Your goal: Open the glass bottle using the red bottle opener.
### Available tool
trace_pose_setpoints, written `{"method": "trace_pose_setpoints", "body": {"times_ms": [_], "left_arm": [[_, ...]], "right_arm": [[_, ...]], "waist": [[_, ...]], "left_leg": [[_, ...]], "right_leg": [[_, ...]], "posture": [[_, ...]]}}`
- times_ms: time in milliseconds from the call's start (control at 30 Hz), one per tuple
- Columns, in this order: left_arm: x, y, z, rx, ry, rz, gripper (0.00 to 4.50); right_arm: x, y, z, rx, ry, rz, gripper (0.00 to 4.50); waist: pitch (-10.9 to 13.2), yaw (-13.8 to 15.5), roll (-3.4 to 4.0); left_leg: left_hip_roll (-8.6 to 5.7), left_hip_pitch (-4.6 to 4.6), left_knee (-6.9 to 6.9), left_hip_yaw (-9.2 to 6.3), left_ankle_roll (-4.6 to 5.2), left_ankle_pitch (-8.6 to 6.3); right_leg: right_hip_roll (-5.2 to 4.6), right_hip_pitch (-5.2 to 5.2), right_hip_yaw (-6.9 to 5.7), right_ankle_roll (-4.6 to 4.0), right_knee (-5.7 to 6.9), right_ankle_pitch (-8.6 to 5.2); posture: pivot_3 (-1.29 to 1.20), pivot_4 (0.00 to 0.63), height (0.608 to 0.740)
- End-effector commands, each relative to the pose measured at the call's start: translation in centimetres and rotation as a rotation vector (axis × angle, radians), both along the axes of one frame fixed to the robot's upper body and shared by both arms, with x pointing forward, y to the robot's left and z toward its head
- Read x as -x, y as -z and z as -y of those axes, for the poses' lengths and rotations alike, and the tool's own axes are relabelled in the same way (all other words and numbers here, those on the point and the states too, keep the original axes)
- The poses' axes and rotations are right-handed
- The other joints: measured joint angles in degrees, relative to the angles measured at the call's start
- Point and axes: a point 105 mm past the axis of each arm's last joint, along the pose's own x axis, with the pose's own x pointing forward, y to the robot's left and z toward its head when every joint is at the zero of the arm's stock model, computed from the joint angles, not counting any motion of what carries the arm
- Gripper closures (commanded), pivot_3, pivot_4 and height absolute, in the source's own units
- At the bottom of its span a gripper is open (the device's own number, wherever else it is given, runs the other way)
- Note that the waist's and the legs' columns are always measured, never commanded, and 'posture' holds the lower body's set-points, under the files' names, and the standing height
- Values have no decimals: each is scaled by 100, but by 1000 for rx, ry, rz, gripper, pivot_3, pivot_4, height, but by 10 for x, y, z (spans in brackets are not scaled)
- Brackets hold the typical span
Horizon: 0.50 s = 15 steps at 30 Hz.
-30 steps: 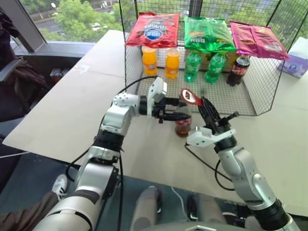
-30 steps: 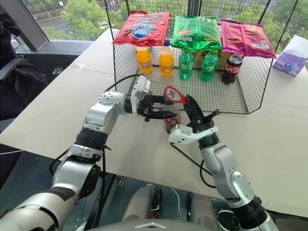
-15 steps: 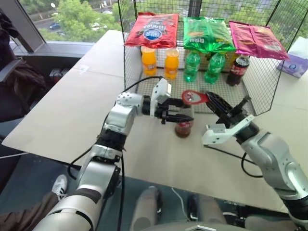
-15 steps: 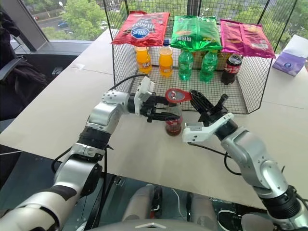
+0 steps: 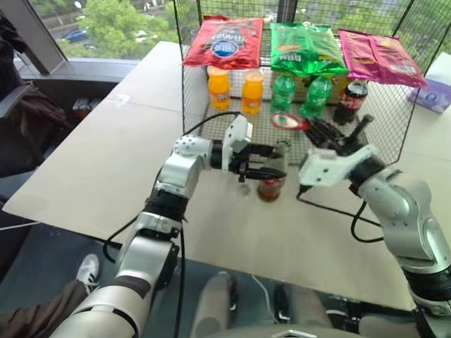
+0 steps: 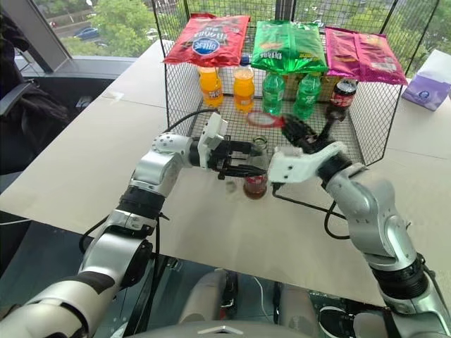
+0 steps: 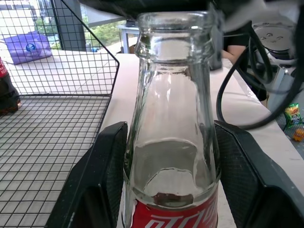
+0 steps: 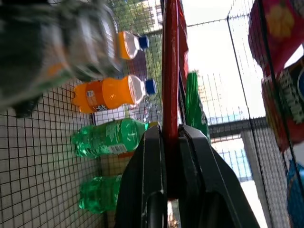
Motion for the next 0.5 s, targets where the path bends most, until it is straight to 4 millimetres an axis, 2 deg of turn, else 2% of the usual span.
{"method": "trace_pose_setpoints", "body": {"times_ms": [33,100,167,233,300,400,500], "left_arm": [[3,-7,0,29,14,21,2293],[4,-8,0,35,10,22,2293],[4,-9,0,46,5,26,2293],[4,-9,0,58,-8,40,2293],[3,-9,0,72,-28,59,2293],[4,-7,-1,77,-43,65,2293],[7,-7,-3,88,-36,57,2293]], "right_arm": [[12,-4,30,-322,100,-124,4500],[17,16,39,-529,138,-280,4500],[24,40,40,-727,142,-444,4500],[34,69,34,-850,141,-617,4500],[45,98,22,-1049,132,-812,4500],[50,121,14,-1243,171,-950,4500],[52,130,14,-1287,195,-1005,4500]], "waist": [[0,0,0],[0,-11,1],[-1,-17,3],[0,-20,7],[-1,-23,9],[5,-39,29],[4,-34,31]], "left_leg": [[0,-2,0,-2,0,0],[1,-4,0,-9,0,0],[1,-5,0,-10,0,0],[3,-5,0,-10,1,-1],[4,-4,0,-11,20,-13],[9,-6,1,-11,20,-16],[4,-6,3,-7,-3,-30]], "right_leg": [[0,0,-2,0,0,0],[2,1,-6,1,-1,1],[2,0,-7,1,1,1],[2,-4,-7,-3,4,0],[1,-4,-7,-7,4,-2],[-3,-9,-9,-18,2,-7],[-13,-13,-6,-19,2,-5]], "posture": [[0,150,740],[0,150,740],[0,150,740],[0,150,740],[0,150,740],[0,150,740],[0,150,740]]}}
